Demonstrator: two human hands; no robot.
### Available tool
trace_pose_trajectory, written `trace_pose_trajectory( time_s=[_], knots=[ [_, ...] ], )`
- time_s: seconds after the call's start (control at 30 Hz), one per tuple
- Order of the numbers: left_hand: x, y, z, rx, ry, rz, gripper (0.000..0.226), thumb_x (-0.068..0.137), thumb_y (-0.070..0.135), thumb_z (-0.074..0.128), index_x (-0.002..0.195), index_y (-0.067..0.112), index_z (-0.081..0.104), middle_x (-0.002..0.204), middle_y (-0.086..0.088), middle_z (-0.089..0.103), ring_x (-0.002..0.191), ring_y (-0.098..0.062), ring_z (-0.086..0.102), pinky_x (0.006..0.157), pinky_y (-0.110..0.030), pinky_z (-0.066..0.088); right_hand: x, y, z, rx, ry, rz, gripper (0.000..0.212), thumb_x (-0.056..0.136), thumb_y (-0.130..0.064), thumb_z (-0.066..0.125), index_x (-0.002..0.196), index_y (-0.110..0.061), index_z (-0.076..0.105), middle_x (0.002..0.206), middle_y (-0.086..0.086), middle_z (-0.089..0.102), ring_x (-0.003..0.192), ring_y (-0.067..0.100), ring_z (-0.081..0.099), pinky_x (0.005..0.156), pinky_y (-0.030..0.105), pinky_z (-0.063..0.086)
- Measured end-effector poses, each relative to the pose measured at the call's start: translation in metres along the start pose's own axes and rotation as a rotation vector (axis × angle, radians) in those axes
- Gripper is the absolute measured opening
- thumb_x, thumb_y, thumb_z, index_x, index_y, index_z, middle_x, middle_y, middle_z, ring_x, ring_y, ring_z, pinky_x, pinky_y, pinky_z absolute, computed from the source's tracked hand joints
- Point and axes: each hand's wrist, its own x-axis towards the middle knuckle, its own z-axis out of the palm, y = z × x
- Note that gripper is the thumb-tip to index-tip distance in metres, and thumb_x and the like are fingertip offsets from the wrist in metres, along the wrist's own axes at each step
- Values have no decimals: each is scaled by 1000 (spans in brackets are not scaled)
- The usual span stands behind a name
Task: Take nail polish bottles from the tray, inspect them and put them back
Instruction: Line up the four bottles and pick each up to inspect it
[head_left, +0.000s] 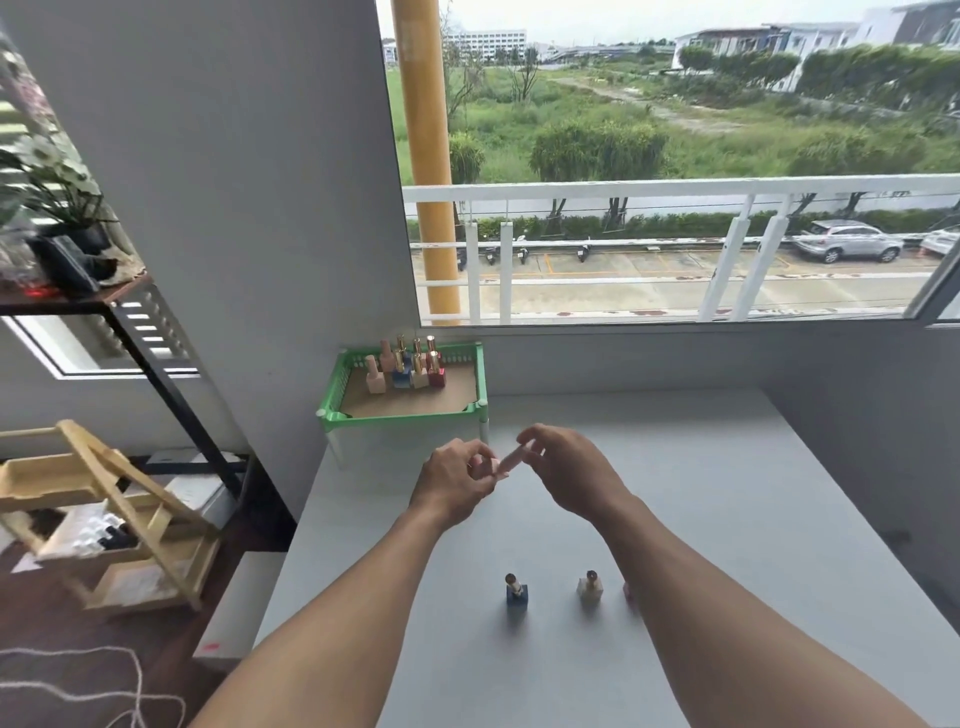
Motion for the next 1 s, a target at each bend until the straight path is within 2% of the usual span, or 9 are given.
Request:
trace_pose_trajectory(
  time_s=[0.2,0.37,0.47,0.57,0.67,0.83,0.93,1.0],
  knots=[
    [2,-5,4,-32,4,-7,19,80,37,74,97,28,71,90,2,64,81,-15,64,75,-30,54,4,7,2,26,16,35,21,98,-18,48,114,-18,62,111,2,68,95,24,60,78,32,47],
    [2,-8,7,-31,1,-10,15,81,39,72,93,30,70,88,3,64,78,-12,63,70,-25,50,5,10,8,32,8,57,21,97,-15,51,113,-19,64,107,2,69,91,24,62,76,31,49],
    [2,-8,9,-23,-17,-5,16,81,38,72,94,30,70,90,3,64,78,-12,63,68,-23,47,5,12,12,4,9,51,22,99,-21,48,115,-19,64,106,4,70,92,25,62,75,32,48],
    [2,-7,9,-23,-27,-4,16,81,37,72,95,31,70,91,3,64,81,-14,63,71,-26,51,6,13,13,-46,9,63,24,100,-27,46,116,-19,62,108,6,69,96,27,61,76,34,48],
    [3,-9,9,-12,-21,4,15,83,39,68,96,30,70,93,2,65,82,-15,64,73,-29,53,6,14,15,-86,11,81,26,99,-34,46,112,-20,63,109,4,69,100,26,61,77,34,48],
    [1,-12,12,-16,-41,-2,16,82,38,71,95,30,70,88,5,61,81,-15,63,73,-28,52,4,12,20,-168,-13,122,36,99,-42,39,102,-17,66,104,5,70,95,28,61,75,36,51],
    [-1,-15,14,-10,-44,-8,18,82,39,70,97,30,69,88,4,61,83,-16,64,75,-29,52,2,11,21,-76,-12,152,37,98,-46,42,114,-21,62,108,2,69,101,25,62,81,36,50],
    [-1,-16,15,-7,-48,-8,18,82,40,70,97,31,69,89,3,62,84,-17,64,75,-29,52,0,11,20,-1,-25,117,32,97,-42,47,119,-22,59,107,-2,71,104,22,62,85,36,51]
  ],
)
